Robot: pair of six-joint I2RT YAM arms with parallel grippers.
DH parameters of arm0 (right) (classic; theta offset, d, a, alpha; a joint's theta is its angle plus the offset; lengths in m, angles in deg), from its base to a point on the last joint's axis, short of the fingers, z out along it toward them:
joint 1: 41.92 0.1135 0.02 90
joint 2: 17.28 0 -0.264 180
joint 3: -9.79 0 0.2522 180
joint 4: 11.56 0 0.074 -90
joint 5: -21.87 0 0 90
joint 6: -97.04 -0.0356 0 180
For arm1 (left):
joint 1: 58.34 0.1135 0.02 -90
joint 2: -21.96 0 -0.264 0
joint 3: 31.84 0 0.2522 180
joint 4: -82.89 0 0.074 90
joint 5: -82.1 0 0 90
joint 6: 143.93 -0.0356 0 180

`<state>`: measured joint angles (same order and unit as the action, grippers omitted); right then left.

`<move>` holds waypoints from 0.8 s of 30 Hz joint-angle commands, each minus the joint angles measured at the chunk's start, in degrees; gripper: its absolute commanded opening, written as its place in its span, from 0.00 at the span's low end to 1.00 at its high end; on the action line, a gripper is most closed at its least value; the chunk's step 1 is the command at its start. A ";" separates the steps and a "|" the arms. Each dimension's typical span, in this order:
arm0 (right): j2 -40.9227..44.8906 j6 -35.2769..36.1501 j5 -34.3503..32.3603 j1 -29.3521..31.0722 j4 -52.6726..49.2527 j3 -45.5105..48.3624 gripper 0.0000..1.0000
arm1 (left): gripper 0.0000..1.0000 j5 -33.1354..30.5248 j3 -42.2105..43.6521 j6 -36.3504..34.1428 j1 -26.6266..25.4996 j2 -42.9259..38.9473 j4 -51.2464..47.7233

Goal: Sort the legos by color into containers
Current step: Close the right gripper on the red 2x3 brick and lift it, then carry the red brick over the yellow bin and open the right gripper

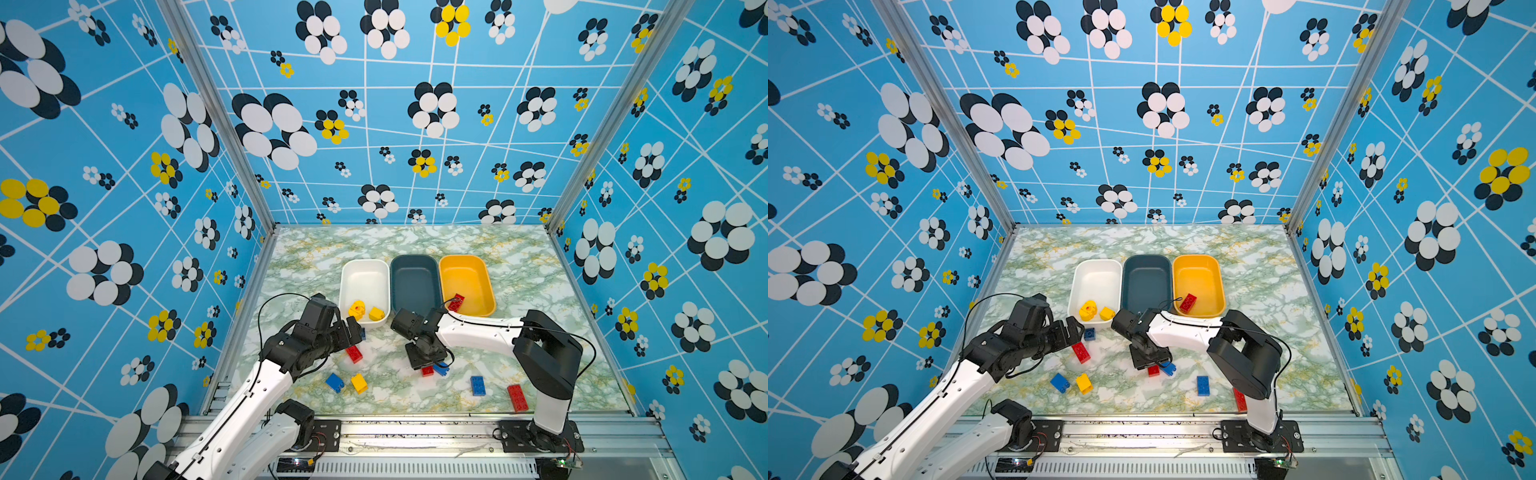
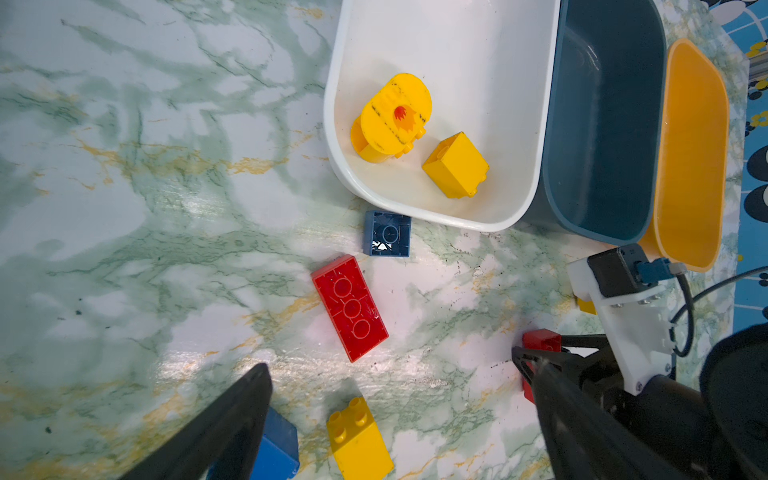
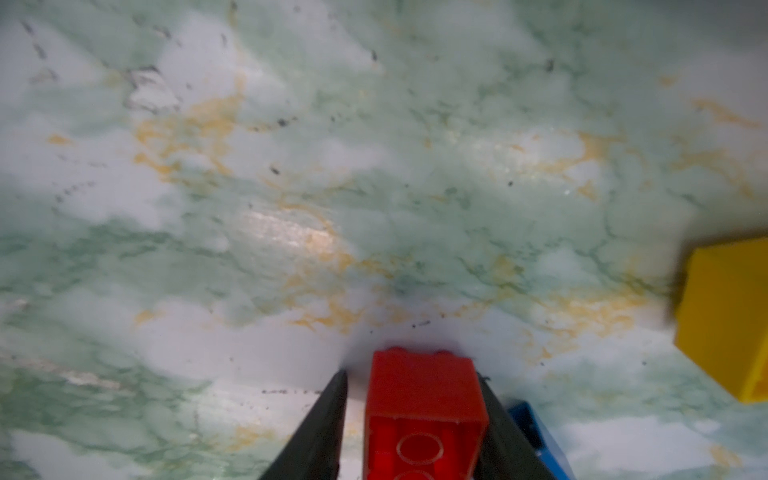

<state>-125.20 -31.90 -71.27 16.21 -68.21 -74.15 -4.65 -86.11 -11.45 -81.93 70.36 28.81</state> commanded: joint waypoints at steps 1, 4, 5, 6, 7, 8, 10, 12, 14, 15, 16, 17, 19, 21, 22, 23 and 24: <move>-1.34 -0.75 -0.94 0.49 -0.96 -1.06 0.42 | 0.99 0.25 0.40 -0.10 0.36 -0.99 -0.54; -0.92 -0.87 -1.24 0.49 -0.96 -1.22 0.35 | 0.99 0.27 0.37 -0.17 0.39 -1.12 -0.60; -0.75 -0.88 -1.38 0.51 -1.05 -1.35 0.33 | 0.99 0.27 0.45 -0.14 0.39 -1.19 -0.70; -0.50 -0.96 -1.47 0.58 -1.17 -1.58 0.32 | 0.99 0.23 0.51 -0.19 0.39 -1.20 -0.73; -0.21 -0.96 -1.67 0.53 -1.46 -1.94 0.31 | 0.99 0.21 0.52 -0.26 0.35 -1.19 -0.73; 0.21 -0.96 -1.96 0.50 -1.81 -2.22 0.30 | 0.99 0.17 0.42 -0.25 0.38 -1.19 -0.71; 1.26 -1.10 -2.66 0.50 -2.62 -2.92 0.30 | 0.99 0.17 0.36 -0.33 0.31 -1.29 -0.72; 2.43 -1.07 -3.61 0.51 -3.94 -4.05 0.29 | 0.99 0.18 0.26 -0.42 0.31 -1.29 -0.73; 3.79 -0.73 -5.08 0.42 -5.75 -5.41 0.28 | 0.99 0.13 0.19 -0.47 0.32 -1.38 -0.73; 4.45 -0.55 -5.67 0.33 -6.44 -6.01 0.28 | 0.99 0.18 0.25 -0.46 0.31 -1.38 -0.65; 5.17 -0.32 -6.36 0.00 -7.20 -6.60 0.28 | 0.99 0.17 0.23 -0.42 0.31 -1.38 -0.64; 5.95 -0.19 -6.87 -0.41 -7.96 -7.06 0.28 | 0.99 0.15 0.25 -0.51 0.29 -1.38 -0.52; 7.44 0.29 -7.56 -1.49 -8.98 -7.64 0.27 | 0.99 0.27 0.17 -0.55 0.30 -1.38 -0.46; 9.20 0.80 -8.29 -3.07 -9.98 -8.04 0.27 | 0.99 0.29 0.06 -0.49 0.30 -1.29 -0.33; 10.12 1.17 -8.53 -4.09 -10.33 -8.20 0.27 | 0.99 0.34 -0.01 -0.64 0.29 -1.27 -0.24; 11.09 1.63 -8.83 -5.17 -10.67 -8.37 0.27 | 0.99 0.36 -0.10 -0.64 0.35 -1.27 -0.13; 11.81 2.18 -9.13 -6.24 -10.98 -8.55 0.27 | 0.99 0.38 -0.18 -0.72 0.29 -1.22 -0.02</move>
<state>-116.02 -31.25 -77.34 12.54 -75.05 -81.25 -4.65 -86.11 -11.48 -81.93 69.72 28.81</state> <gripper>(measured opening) 0.338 0.992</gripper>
